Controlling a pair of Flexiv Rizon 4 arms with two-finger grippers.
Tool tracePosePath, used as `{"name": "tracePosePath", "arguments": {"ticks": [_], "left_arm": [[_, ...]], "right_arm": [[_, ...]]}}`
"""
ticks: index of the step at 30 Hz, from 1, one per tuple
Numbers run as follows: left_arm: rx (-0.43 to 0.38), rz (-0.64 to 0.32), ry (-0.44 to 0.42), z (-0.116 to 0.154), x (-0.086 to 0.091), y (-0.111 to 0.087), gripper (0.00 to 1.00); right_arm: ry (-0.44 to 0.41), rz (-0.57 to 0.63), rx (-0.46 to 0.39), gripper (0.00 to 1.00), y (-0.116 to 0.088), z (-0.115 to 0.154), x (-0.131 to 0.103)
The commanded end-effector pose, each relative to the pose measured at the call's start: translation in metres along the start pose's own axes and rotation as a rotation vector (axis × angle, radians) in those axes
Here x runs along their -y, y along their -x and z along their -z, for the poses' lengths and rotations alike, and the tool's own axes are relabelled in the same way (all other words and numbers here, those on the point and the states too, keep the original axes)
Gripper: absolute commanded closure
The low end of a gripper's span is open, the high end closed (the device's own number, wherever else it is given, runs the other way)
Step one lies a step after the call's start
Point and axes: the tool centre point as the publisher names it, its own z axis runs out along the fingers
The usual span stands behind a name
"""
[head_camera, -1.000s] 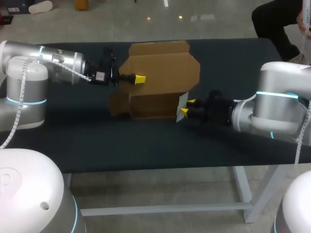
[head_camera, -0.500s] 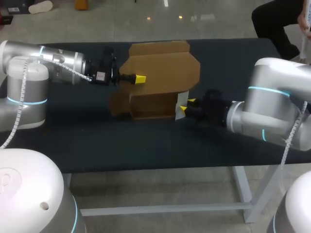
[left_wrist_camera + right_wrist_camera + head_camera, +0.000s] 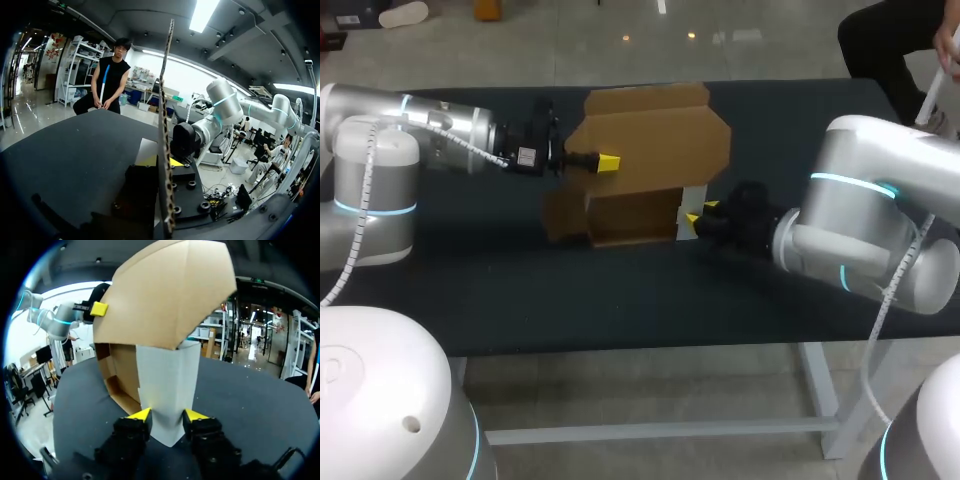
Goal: Assemble the packaging by folding the flat box into shape, placing the metal phone stand inside, and closing the box properly
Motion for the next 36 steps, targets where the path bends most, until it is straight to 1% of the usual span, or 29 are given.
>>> {"name": "tracePosePath", "arguments": {"ticks": [1,4,15,21,26,31,36], "left_arm": [[-0.003,0.0,0.002,-0.003,-0.003,0.001,1.0],[-0.003,0.0,0.002,-0.003,-0.003,0.001,1.0],[-0.003,0.0,0.002,-0.003,-0.003,0.001,1.0],[-0.003,0.0,0.002,-0.003,-0.003,0.001,1.0],[-0.003,0.0,0.002,-0.003,-0.003,0.001,1.0],[-0.003,0.0,0.002,-0.003,-0.003,0.001,1.0],[-0.003,0.0,0.002,-0.003,-0.003,0.001,1.0]], "right_arm": [[0.013,-0.011,0.193,0.58,-0.006,-0.006,0.001],[0.01,-0.018,0.217,0.6,-0.005,-0.005,0.001],[0.001,-0.036,0.286,0.6,0.001,-0.011,0.002],[-0.008,-0.037,0.325,0.61,0.004,-0.016,0.001],[-0.009,-0.041,0.356,0.67,0.005,-0.019,-0.001],[-0.005,-0.052,0.405,0.69,0.007,-0.02,-0.004],[0.001,-0.061,0.442,0.67,0.009,-0.02,-0.006]]}}
